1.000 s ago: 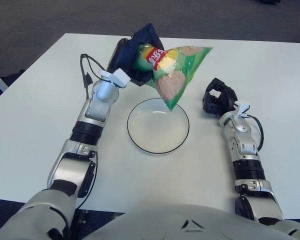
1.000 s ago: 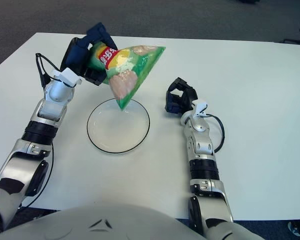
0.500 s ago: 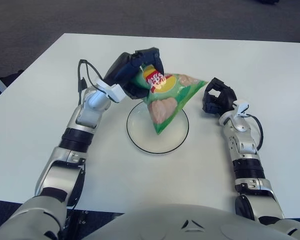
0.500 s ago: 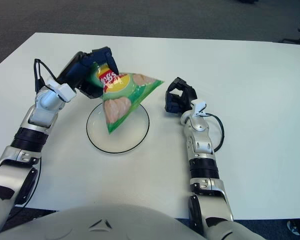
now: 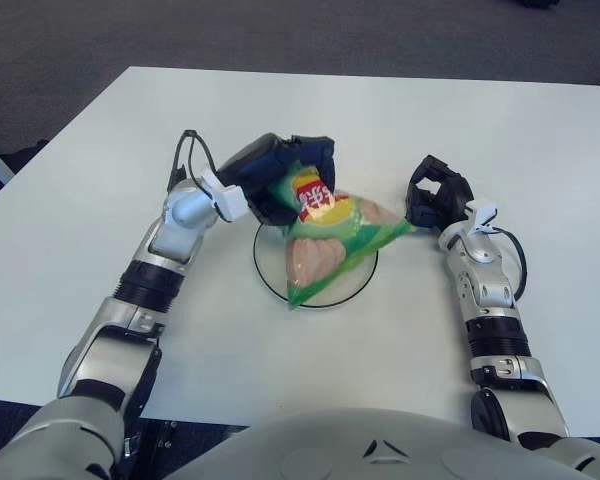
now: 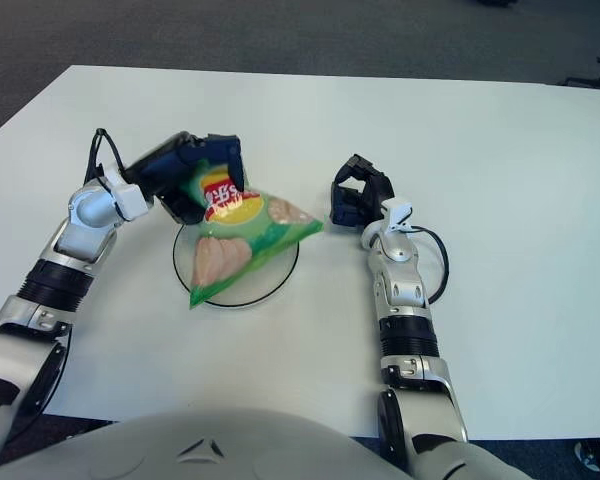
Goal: Put the snack into the plate.
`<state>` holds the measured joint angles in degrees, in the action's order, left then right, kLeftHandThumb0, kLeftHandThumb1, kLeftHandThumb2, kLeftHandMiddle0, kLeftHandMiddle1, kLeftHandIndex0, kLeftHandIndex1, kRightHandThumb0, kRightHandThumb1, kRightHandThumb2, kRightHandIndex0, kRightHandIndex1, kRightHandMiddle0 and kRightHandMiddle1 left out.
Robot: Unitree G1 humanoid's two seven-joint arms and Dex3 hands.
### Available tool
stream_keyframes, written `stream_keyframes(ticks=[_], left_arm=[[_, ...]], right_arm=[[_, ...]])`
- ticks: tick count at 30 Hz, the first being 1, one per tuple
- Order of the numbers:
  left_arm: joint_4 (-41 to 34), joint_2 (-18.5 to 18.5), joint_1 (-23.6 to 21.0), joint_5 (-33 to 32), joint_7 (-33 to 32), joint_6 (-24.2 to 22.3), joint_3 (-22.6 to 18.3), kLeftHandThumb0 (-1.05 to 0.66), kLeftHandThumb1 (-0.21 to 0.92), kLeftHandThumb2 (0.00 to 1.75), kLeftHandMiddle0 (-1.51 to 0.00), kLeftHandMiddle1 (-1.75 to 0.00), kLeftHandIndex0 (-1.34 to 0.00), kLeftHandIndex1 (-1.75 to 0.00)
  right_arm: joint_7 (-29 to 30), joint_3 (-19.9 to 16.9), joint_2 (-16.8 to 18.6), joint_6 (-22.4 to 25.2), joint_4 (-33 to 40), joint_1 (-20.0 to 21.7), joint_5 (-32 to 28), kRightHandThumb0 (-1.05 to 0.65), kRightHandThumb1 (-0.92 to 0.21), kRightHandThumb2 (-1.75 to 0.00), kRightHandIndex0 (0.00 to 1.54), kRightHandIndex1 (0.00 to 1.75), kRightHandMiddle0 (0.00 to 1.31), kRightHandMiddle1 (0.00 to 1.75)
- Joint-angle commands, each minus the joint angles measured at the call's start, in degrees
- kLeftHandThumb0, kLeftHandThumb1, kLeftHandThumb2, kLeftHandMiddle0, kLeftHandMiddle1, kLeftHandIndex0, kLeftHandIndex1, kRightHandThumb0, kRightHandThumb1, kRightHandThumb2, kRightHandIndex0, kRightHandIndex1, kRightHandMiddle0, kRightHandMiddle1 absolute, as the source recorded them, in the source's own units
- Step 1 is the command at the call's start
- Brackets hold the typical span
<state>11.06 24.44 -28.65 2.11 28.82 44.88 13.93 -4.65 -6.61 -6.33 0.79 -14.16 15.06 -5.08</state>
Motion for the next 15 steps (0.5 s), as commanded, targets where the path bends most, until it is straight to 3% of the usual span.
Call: stream_keyframes(ticks=[1, 6, 15], left_arm=[[0.74, 2.75, -1.00, 1.91, 3.85, 0.51, 1.36, 0.00, -0.04, 1.69, -0.92, -1.62, -0.65, -1.75], [0.48, 4.03, -1.73, 3.19, 7.02, 0.12, 2.16, 0.00, -0.03, 1.67, -0.91, -1.63, -0.64, -1.75], [2.68, 4.50, -3.99, 10.25, 7.43, 5.35, 4.73, 0.00, -0.02, 1.67, -0.88, -1.65, -0.64, -1.75]], right_arm=[[0.27, 0.14, -0.15, 2.68, -3.91, -4.74, 0.72, -0.49, -0.29, -1.35, 1.23, 1.75, 0.64, 1.75], [0.27, 0.20, -0.20, 2.65, -3.83, -4.83, 0.79, -0.49, -0.29, -1.35, 1.22, 1.75, 0.64, 1.75], [-0.30, 0.17, -0.37, 3.08, -3.55, -5.06, 0.36, -0.49, -0.30, -1.34, 1.21, 1.75, 0.63, 1.75]])
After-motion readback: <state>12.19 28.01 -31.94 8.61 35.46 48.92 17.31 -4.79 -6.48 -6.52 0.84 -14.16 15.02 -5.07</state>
